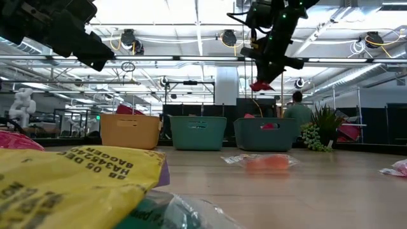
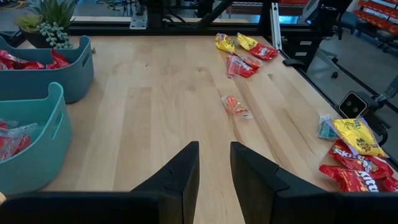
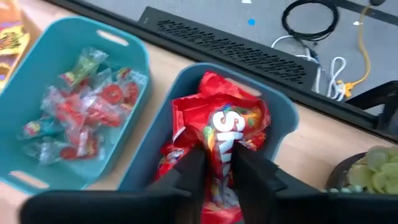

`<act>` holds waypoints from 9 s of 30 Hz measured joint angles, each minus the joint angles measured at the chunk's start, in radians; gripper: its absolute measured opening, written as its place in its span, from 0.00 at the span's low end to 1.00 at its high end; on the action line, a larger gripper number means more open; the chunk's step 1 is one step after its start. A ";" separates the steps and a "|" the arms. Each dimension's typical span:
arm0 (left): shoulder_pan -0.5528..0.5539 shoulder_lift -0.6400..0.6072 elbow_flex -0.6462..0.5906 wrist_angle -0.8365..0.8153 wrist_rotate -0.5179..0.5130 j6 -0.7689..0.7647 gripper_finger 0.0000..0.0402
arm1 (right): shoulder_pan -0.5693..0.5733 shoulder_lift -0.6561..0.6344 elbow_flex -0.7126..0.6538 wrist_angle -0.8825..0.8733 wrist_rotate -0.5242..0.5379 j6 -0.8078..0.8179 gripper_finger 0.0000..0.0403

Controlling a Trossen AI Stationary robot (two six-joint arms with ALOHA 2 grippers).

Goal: Sort candy
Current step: Put the red candy into the blue bin, then put the orange gummy candy into the green bin

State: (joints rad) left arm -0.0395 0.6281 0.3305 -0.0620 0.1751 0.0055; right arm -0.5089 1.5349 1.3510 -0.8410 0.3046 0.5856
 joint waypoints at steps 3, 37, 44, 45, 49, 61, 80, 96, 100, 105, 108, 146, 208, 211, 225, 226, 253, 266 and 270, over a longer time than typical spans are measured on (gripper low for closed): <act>0.000 0.000 0.000 0.000 0.000 0.000 0.25 | -0.009 0.000 0.000 0.001 0.011 0.001 0.28; 0.000 0.000 0.000 0.000 -0.015 0.001 0.25 | 0.267 -0.179 -0.071 -0.228 0.037 0.228 0.57; 0.000 0.000 0.000 0.000 -0.015 0.001 0.25 | 0.607 -0.354 -0.278 -0.205 0.090 0.672 0.57; 0.000 0.000 0.000 0.000 -0.015 0.001 0.25 | 0.659 -0.363 -0.295 -0.199 0.095 0.724 0.57; 0.000 0.000 0.000 0.000 -0.015 0.001 0.25 | 0.843 -0.344 -0.328 -0.200 0.085 0.896 0.56; 0.000 0.000 0.000 0.000 -0.015 0.002 0.25 | 1.149 -0.059 -0.328 -0.079 -0.162 1.142 0.53; 0.000 0.000 0.000 -0.001 -0.015 0.001 0.25 | 1.253 0.230 -0.326 0.121 -0.335 1.235 0.53; 0.000 0.000 0.001 -0.001 -0.015 0.001 0.25 | 1.240 0.244 -0.325 0.100 -0.309 1.232 0.05; 0.000 0.000 0.001 -0.001 -0.015 0.001 0.25 | 1.242 0.210 -0.329 0.091 -0.304 1.251 0.04; 0.000 0.000 0.001 0.000 -0.015 0.001 0.25 | 1.241 0.116 -0.275 -0.037 -0.286 1.262 0.03; 0.000 0.000 0.001 0.000 -0.015 0.001 0.25 | 1.242 0.058 -0.215 -0.155 -0.218 1.262 0.03; 0.000 0.000 0.001 0.000 -0.032 0.002 0.25 | 0.056 -0.145 -0.119 0.096 0.138 0.016 0.34; 0.000 0.000 0.001 -0.001 -0.075 0.002 0.25 | 1.010 0.100 -0.366 0.138 -0.305 -0.047 0.64; 0.000 0.000 0.001 0.000 -0.075 0.002 0.25 | 1.010 0.163 -0.366 0.152 -0.304 -0.048 0.63; 0.000 0.000 0.001 0.000 -0.075 0.000 0.25 | 1.011 0.216 -0.346 0.154 -0.312 0.024 0.07; 0.000 0.000 0.001 0.000 -0.075 0.000 0.25 | 1.011 0.202 -0.344 0.148 -0.314 0.028 0.04; 0.000 0.000 0.001 0.000 -0.075 0.001 0.25 | 0.555 0.062 0.037 0.356 0.084 -0.172 0.01; 0.000 0.000 0.001 0.000 -0.075 0.001 0.25 | 0.294 0.339 0.140 0.592 0.085 -0.316 0.02; 0.000 0.000 0.001 -0.001 -0.075 0.001 0.25 | 0.257 0.358 0.140 0.596 0.085 -0.280 0.02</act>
State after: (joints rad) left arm -0.0395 0.6285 0.3313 -0.0626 0.1001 0.0067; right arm -0.2519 1.8932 1.4914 -0.2445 0.3901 0.3058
